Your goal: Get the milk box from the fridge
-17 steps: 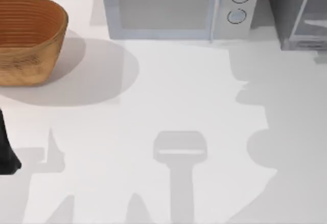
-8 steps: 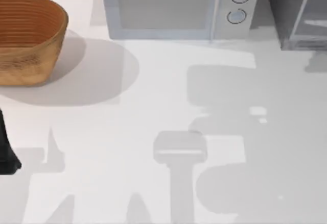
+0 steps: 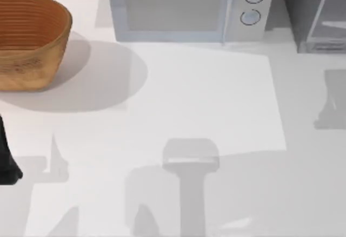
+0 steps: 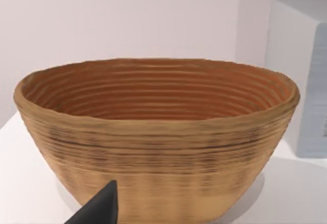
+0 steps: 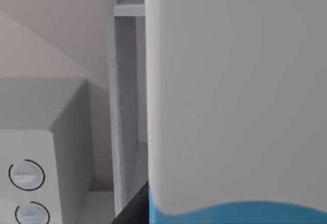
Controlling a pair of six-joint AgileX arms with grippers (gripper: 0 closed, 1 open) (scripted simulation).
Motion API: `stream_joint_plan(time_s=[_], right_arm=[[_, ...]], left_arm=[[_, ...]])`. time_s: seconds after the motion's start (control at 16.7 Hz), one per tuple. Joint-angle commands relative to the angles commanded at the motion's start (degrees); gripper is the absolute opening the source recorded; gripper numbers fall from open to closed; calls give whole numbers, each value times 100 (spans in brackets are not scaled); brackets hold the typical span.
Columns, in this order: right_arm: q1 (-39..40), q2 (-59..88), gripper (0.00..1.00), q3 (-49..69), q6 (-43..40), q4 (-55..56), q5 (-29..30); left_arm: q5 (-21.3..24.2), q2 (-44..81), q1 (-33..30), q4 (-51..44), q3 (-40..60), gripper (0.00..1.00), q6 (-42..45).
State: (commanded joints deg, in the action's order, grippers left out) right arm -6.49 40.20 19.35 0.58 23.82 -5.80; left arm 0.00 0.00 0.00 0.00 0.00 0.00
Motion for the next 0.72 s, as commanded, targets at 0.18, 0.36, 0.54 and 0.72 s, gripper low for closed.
stream_joint_plan(time_s=[0.18,0.36,0.54,0.72], right_arm=[[249,-1776,0,-798,-12,-969,224],[460,-3058,0,-1428,-32,-1746,415],[606,-3811,0,-1822,-51,-2238,540],[649,-4020,0,-1935,-58,-2382,580]], left_arm=[[0,0,0,0,0,100,0],[0,0,0,0,0,100,0],[0,0,0,0,0,100,0],[0,0,0,0,0,100,0]])
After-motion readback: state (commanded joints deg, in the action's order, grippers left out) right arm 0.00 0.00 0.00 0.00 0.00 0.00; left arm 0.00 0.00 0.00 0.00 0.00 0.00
